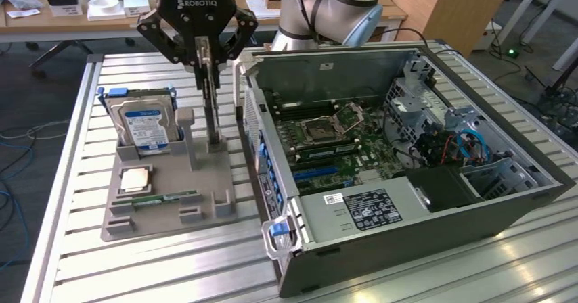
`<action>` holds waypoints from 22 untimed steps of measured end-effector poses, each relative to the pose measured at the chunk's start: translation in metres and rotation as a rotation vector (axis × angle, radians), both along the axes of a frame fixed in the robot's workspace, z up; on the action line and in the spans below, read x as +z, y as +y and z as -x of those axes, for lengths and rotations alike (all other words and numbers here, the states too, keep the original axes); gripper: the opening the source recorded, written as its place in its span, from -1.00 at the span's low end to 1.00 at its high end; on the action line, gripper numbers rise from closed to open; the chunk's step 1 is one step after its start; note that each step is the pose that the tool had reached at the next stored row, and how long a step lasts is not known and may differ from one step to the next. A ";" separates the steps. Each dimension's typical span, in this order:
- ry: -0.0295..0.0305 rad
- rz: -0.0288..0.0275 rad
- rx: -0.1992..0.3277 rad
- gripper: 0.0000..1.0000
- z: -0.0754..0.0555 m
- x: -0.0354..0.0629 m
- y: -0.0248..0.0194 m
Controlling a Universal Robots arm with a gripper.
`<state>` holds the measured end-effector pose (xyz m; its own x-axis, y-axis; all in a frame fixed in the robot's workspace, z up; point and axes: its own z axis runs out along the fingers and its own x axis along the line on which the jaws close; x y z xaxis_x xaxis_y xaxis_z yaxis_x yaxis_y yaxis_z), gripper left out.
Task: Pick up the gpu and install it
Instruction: 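Pick up the gpu and move the gpu toward the slot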
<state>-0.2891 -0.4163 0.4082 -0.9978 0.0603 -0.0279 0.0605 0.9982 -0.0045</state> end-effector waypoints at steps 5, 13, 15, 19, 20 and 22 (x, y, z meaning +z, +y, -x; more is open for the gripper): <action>0.0001 0.0001 0.000 -0.47 0.000 0.0001 0.0000; 0.0000 0.0022 0.000 -0.47 0.000 0.0058 0.0000; 0.0001 0.0023 0.000 -0.47 0.000 0.0059 0.0000; 0.0001 0.0024 0.000 -0.47 0.000 0.0059 0.0000; 0.0002 0.0024 0.000 -0.47 0.000 0.0059 0.0000; 0.0003 0.0025 0.000 -0.47 -0.001 0.0060 0.0000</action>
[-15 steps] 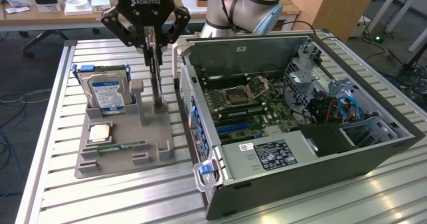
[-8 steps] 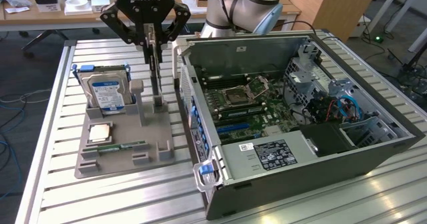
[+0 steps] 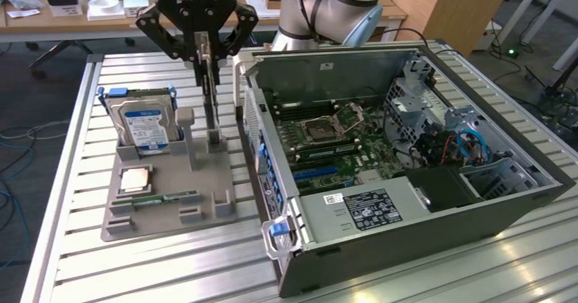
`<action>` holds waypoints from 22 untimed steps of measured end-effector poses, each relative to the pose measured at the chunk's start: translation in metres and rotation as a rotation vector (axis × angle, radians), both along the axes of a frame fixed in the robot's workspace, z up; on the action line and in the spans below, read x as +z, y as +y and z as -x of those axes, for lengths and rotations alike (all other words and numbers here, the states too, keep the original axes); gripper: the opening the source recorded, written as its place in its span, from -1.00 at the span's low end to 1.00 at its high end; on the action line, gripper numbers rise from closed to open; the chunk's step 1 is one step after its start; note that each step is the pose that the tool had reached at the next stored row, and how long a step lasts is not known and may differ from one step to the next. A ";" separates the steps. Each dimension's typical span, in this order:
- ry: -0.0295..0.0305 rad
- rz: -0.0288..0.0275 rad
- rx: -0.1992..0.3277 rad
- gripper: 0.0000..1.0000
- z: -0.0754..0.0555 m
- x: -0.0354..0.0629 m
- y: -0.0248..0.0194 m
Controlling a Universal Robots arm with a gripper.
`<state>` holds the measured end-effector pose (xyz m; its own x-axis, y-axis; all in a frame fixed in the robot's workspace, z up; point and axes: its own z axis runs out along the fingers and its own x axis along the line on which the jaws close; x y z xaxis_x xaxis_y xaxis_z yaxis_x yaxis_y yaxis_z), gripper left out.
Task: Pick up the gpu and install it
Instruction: 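Pick up the gpu and move the gpu toward the slot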
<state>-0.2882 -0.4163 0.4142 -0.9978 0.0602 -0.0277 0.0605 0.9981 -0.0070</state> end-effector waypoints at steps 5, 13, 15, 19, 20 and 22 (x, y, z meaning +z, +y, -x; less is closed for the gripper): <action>-0.0002 -0.0001 0.000 -0.47 -0.005 -0.0001 -0.0001; -0.0001 -0.0001 0.000 -0.47 -0.015 -0.0001 0.0000; -0.0002 -0.0002 0.000 -0.47 -0.018 -0.0001 0.0001; -0.0002 -0.0002 0.000 -0.47 -0.024 -0.0001 0.0001; -0.0002 -0.0002 0.000 -0.47 -0.025 -0.0001 0.0002; -0.0002 -0.0002 0.000 -0.47 -0.028 -0.0001 0.0002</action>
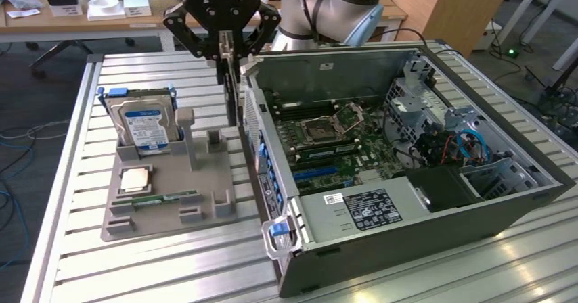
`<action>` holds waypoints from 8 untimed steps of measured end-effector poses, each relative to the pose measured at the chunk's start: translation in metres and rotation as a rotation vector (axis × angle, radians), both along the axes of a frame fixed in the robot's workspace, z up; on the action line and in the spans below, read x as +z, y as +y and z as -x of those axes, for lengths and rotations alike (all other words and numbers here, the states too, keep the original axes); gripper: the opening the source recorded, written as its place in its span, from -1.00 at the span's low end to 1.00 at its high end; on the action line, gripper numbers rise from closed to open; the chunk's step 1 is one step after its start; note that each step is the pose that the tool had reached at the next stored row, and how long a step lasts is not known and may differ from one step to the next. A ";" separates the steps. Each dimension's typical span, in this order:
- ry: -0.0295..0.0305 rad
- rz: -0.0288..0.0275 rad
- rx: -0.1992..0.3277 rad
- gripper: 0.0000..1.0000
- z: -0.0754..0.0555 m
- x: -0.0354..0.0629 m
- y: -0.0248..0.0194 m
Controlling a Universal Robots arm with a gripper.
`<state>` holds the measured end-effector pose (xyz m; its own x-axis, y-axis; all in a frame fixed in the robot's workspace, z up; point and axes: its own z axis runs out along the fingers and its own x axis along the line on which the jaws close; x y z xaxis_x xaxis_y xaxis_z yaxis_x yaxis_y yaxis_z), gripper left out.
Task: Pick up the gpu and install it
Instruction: 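Pick up the gpu and move the gpu toward the slot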
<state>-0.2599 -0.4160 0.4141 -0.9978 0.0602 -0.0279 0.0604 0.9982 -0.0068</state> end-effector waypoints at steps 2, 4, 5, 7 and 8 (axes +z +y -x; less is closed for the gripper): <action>0.0000 0.0001 0.000 -0.47 -0.003 0.0000 0.0001; 0.0000 0.0001 0.000 -0.47 -0.005 0.0000 0.0001; 0.0000 0.0001 0.000 -0.47 -0.006 0.0000 0.0001; 0.0001 0.0001 0.000 -0.47 -0.008 0.0000 0.0002; 0.0001 0.0001 0.000 -0.47 -0.009 0.0001 0.0002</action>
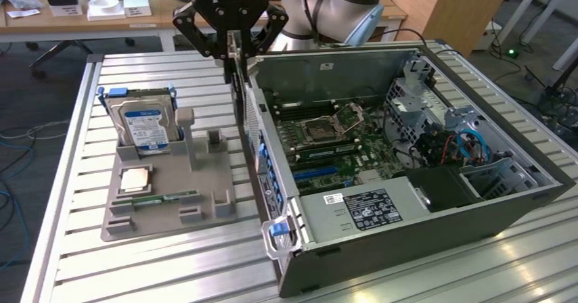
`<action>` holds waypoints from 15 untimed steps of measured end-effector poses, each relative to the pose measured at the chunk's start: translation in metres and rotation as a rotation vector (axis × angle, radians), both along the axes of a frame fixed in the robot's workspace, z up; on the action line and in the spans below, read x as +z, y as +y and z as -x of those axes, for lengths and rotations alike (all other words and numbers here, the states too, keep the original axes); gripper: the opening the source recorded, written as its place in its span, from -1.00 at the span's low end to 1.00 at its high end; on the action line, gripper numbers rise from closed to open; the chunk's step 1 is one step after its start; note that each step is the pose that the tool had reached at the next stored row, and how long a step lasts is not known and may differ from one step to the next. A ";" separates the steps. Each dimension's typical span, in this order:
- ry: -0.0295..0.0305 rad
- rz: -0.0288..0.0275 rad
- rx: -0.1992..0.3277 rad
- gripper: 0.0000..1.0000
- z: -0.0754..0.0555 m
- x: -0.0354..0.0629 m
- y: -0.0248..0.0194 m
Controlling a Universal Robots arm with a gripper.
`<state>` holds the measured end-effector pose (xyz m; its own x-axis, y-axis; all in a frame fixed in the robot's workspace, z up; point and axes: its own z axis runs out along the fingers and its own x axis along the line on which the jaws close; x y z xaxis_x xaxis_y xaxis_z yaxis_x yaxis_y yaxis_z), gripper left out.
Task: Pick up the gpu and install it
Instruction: 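Pick up the gpu and move the gpu toward the slot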
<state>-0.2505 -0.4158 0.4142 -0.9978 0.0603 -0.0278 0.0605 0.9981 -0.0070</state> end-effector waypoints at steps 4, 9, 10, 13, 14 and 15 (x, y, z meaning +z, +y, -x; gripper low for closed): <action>-0.0001 -0.0001 0.000 -0.47 -0.005 -0.0001 0.0000; -0.0001 -0.0001 0.000 -0.47 -0.012 0.0000 0.0000; -0.0001 -0.0001 0.000 -0.47 -0.014 -0.0001 0.0001; -0.0001 -0.0001 0.000 -0.47 -0.017 -0.0001 0.0000; -0.0001 -0.0001 0.000 -0.47 -0.018 0.0000 0.0000; -0.0001 -0.0001 0.000 -0.47 -0.019 0.0000 0.0000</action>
<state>-0.2318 -0.4158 0.4141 -0.9978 0.0602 -0.0279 0.0604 0.9981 -0.0069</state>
